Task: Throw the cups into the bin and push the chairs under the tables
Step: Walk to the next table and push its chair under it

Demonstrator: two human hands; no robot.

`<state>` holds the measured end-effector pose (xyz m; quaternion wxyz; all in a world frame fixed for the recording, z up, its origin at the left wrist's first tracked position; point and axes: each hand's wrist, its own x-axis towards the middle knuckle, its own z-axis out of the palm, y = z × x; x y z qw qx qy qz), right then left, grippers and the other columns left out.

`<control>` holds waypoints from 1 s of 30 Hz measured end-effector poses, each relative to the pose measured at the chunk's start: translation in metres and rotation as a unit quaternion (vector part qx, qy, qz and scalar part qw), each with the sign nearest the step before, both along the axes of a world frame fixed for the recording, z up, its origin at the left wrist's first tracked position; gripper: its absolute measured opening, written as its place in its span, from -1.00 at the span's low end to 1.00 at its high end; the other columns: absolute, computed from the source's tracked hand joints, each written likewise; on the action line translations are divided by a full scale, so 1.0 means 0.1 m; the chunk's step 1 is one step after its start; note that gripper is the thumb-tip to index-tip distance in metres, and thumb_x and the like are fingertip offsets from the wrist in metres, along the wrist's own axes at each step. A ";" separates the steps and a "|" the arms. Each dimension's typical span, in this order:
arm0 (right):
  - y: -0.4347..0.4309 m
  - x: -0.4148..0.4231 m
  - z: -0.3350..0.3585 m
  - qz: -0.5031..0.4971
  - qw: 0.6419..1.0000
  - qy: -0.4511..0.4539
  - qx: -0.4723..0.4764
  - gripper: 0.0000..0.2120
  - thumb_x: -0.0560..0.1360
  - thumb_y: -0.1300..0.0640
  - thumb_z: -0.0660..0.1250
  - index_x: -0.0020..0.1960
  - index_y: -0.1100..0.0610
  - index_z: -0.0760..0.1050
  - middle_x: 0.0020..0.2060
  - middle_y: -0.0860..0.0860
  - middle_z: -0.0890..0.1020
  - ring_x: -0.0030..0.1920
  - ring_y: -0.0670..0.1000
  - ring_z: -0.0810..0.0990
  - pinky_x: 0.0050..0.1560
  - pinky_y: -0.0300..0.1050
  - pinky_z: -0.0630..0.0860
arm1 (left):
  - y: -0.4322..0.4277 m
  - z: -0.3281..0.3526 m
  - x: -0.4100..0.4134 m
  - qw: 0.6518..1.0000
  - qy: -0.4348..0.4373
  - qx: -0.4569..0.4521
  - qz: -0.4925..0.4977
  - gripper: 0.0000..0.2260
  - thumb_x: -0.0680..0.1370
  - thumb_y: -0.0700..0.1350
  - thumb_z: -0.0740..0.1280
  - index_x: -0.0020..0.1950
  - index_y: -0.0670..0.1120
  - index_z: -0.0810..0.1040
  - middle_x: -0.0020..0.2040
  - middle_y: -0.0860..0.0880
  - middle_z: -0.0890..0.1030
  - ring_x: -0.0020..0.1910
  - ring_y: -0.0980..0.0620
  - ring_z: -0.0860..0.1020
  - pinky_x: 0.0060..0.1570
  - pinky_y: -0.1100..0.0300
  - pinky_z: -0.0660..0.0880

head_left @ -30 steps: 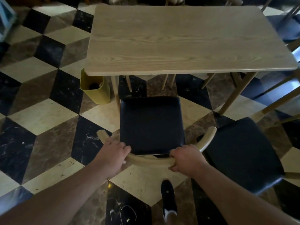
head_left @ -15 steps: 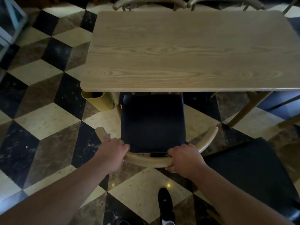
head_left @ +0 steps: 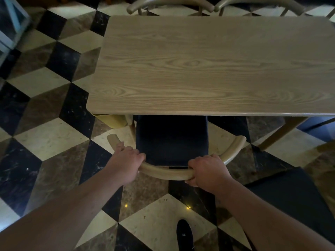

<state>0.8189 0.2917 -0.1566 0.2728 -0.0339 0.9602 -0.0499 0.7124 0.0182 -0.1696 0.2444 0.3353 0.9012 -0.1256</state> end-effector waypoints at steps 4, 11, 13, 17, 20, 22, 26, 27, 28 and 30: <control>0.05 -0.14 -0.01 -0.001 1.000 0.004 0.001 -0.62 0.52 -0.34 0.39 0.17 -0.12 0.52 0.00 -0.12 0.60 0.05 0.00 0.57 0.27 0.11 0.46 | 0.04 -0.01 -0.14 1.000 -0.005 0.006 0.006 -0.67 0.58 0.03 0.43 0.34 0.12 0.54 0.13 0.08 0.59 0.24 -0.02 0.51 0.58 -0.24 0.07; 0.12 -0.38 -0.02 0.005 1.000 0.005 0.016 -0.62 0.51 -0.36 0.39 0.14 -0.12 0.50 -0.07 -0.12 0.55 0.00 0.02 0.55 0.20 0.09 0.42 | 0.12 -0.02 -0.38 1.000 -0.012 0.002 0.006 -0.67 0.59 0.05 0.42 0.34 0.12 0.53 0.11 0.09 0.58 0.24 -0.02 0.50 0.57 -0.24 0.08; 0.12 -0.42 -0.03 0.013 1.000 0.000 0.017 -0.61 0.51 -0.36 0.38 0.16 -0.12 0.50 -0.05 -0.10 0.57 0.02 0.03 0.57 0.20 0.10 0.44 | 0.13 -0.01 -0.43 1.000 -0.017 -0.006 0.002 -0.64 0.59 0.08 0.43 0.37 0.12 0.52 0.14 0.08 0.58 0.26 -0.03 0.50 0.57 -0.25 0.08; 0.12 -0.44 -0.04 0.027 0.999 -0.004 0.025 -0.61 0.52 -0.36 0.35 0.17 -0.12 0.51 -0.04 -0.10 0.57 0.03 0.04 0.56 0.20 0.12 0.46 | 0.10 -0.03 -0.45 1.000 -0.017 0.003 -0.009 -0.62 0.60 0.09 0.41 0.41 0.11 0.48 0.19 0.06 0.57 0.28 -0.04 0.49 0.57 -0.26 0.07; 0.11 -0.44 -0.04 0.033 0.999 -0.005 0.028 -0.62 0.53 -0.35 0.35 0.19 -0.13 0.51 -0.01 -0.09 0.59 0.05 0.04 0.56 0.22 0.12 0.46 | 0.05 -0.07 -0.44 0.999 -0.010 0.035 -0.007 -0.62 0.60 0.06 0.42 0.40 0.12 0.48 0.19 0.07 0.54 0.29 -0.03 0.48 0.58 -0.24 0.05; 0.11 -0.46 -0.04 0.032 0.999 -0.010 0.031 -0.61 0.53 -0.35 0.34 0.20 -0.13 0.52 -0.01 -0.09 0.59 0.05 0.04 0.56 0.21 0.12 0.46 | 0.03 -0.10 -0.44 0.999 -0.015 0.048 -0.005 -0.62 0.59 0.06 0.43 0.40 0.13 0.48 0.20 0.07 0.53 0.30 -0.04 0.47 0.58 -0.25 0.03; 0.08 -0.44 0.00 0.026 0.998 -0.022 0.049 -0.60 0.53 -0.36 0.35 0.21 -0.13 0.54 0.01 -0.08 0.60 0.07 0.06 0.56 0.22 0.14 0.46 | 0.03 -0.07 -0.44 0.999 -0.013 0.049 -0.003 -0.66 0.59 0.04 0.43 0.35 0.12 0.50 0.16 0.06 0.53 0.27 -0.05 0.47 0.58 -0.23 0.06; 0.06 -0.42 0.01 0.020 0.998 -0.019 0.054 -0.59 0.53 -0.36 0.36 0.22 -0.11 0.54 0.04 -0.06 0.61 0.10 0.07 0.56 0.25 0.15 0.45 | 0.04 -0.04 -0.41 0.999 -0.007 0.047 0.002 -0.67 0.59 0.04 0.42 0.34 0.11 0.50 0.15 0.06 0.53 0.27 -0.05 0.47 0.57 -0.21 0.10; 0.03 -0.40 0.03 0.009 0.998 -0.011 0.053 -0.56 0.52 -0.36 0.37 0.24 -0.10 0.54 0.08 -0.05 0.60 0.15 0.09 0.55 0.28 0.16 0.44 | 0.06 -0.01 -0.36 0.999 0.002 0.044 0.009 -0.67 0.60 0.03 0.41 0.35 0.10 0.49 0.17 0.05 0.53 0.27 -0.05 0.48 0.56 -0.18 0.15; -0.02 -0.31 0.07 -0.026 0.999 0.013 0.037 -0.50 0.52 -0.32 0.41 0.33 -0.05 0.50 0.19 -0.01 0.58 0.26 0.11 0.52 0.39 0.19 0.39 | 0.11 0.07 -0.21 0.998 0.021 0.058 0.028 -0.59 0.59 0.08 0.41 0.41 0.05 0.45 0.26 0.01 0.54 0.32 -0.07 0.48 0.48 -0.11 0.29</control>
